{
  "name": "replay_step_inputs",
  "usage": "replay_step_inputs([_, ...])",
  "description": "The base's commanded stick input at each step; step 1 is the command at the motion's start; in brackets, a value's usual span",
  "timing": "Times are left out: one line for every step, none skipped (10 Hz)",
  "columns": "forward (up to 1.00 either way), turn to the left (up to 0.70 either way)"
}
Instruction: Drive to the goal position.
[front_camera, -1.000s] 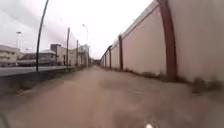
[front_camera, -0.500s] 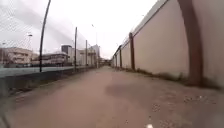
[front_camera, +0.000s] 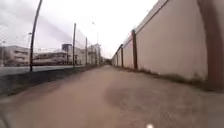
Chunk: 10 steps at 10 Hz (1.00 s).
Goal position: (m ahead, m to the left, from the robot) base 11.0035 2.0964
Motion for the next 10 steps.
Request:
replay_step_inputs([1.00,0.28])
replay_step_inputs([1.00,0.35])
replay_step_inputs([1.00,0.32])
replay_step_inputs([1.00,0.00])
replay_step_inputs([1.00,0.00])
replay_step_inputs([1.00,0.00])
replay_step_inputs([1.00,0.00])
replay_step_inputs([1.00,0.00])
replay_step_inputs([1.00,0.00])
replay_step_inputs([1.00,0.00])
